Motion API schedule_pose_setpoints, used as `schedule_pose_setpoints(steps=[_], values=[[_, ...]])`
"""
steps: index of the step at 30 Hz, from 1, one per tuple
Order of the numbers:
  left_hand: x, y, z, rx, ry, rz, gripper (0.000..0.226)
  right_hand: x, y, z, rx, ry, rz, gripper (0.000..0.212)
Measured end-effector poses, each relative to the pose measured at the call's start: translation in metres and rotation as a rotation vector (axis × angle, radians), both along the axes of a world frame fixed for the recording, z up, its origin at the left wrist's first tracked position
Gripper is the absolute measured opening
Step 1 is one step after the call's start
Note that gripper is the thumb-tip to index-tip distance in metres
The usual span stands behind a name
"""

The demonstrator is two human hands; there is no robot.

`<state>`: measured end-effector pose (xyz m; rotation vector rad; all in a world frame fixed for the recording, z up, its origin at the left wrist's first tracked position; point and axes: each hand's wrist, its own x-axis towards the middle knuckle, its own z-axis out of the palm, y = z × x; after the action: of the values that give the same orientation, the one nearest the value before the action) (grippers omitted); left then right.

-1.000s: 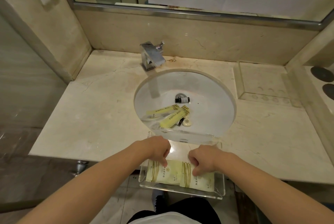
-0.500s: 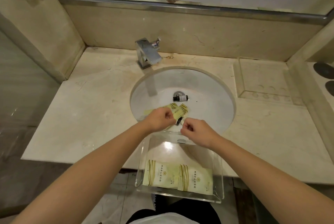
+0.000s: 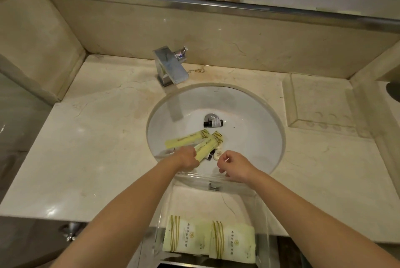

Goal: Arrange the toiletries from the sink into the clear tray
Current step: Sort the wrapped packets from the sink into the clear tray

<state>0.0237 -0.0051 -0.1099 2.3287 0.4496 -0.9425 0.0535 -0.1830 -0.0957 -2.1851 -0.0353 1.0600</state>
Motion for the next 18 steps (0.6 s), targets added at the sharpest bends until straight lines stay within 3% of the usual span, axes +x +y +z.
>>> schedule_pose_setpoints(steps=[9, 14, 18], values=[[0.011, 0.002, -0.033, 0.021, 0.099, 0.009, 0.035, 0.017, 0.025, -0.028, -0.02, 0.209, -0.029, 0.025], [0.01, 0.004, -0.043, -0.105, 0.101, 0.169, 0.028, 0.021, 0.037, -0.045, 0.048, 0.293, -0.083, 0.047], [0.009, 0.003, -0.041, -0.294, 0.129, 0.25, 0.021, 0.019, 0.051, -0.057, 0.103, 0.392, -0.156, 0.051]])
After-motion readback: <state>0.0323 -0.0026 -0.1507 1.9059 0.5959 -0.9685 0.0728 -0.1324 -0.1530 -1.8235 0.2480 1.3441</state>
